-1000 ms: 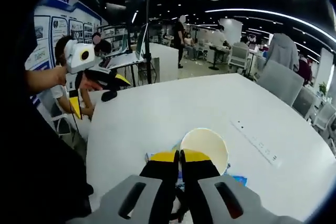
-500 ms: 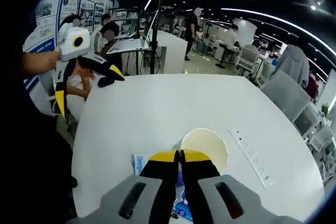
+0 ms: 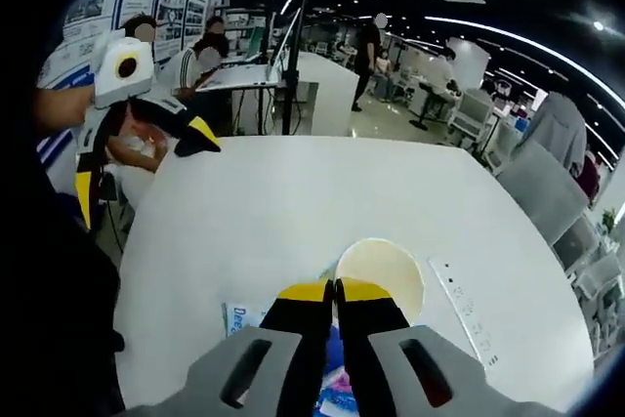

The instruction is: Arrange the tabletop items into an orderly group along one side of the table until the central work area is clear of visible clutter.

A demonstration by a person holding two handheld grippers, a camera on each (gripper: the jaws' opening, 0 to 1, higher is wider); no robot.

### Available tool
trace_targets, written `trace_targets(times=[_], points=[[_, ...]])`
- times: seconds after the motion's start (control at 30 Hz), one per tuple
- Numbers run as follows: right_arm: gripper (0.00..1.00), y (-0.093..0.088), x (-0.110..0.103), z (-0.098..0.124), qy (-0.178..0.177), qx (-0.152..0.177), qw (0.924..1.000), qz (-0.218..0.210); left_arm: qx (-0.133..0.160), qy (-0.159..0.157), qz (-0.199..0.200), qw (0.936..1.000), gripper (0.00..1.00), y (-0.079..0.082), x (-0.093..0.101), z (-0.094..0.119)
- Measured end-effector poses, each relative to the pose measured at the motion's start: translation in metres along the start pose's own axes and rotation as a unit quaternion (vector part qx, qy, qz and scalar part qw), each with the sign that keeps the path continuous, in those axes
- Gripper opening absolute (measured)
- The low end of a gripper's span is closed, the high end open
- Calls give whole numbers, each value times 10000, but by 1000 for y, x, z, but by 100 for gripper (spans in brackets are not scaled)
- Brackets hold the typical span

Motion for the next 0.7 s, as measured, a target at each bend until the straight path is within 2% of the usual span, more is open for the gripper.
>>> trace_targets(times=[0.07, 0.17, 0.33, 0.6, 0.7], points=[[0, 1, 1, -3, -16, -10, 10000, 39, -4, -1, -2, 10000, 100, 0, -1, -1], [0, 5, 3, -21, -53, -76, 9995, 294, -22, 13, -24, 10000, 100, 0, -4, -2], [0, 4, 4, -45, -49, -249, 9988, 420, -70, -10, -15, 10000, 100, -4, -5, -3], [0, -8, 0, -63, -81, -588, 9936, 965, -56, 49, 62, 10000, 100, -9, -13, 1], [0, -12, 3, -72, -100, -653, 9923, 1051, -57, 102, 68, 9999, 100, -11, -18, 3]])
Point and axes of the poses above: the point that each gripper's makers call its tool centre point, and the gripper's own axes: z roughly backward along the fingers, x roughly to its right, y roughly out of its top, the point moved 3 cm from there along z, roughly backward along the fingers, and after that the axes turned 8 degrees about -z, right-handed, at the moved point
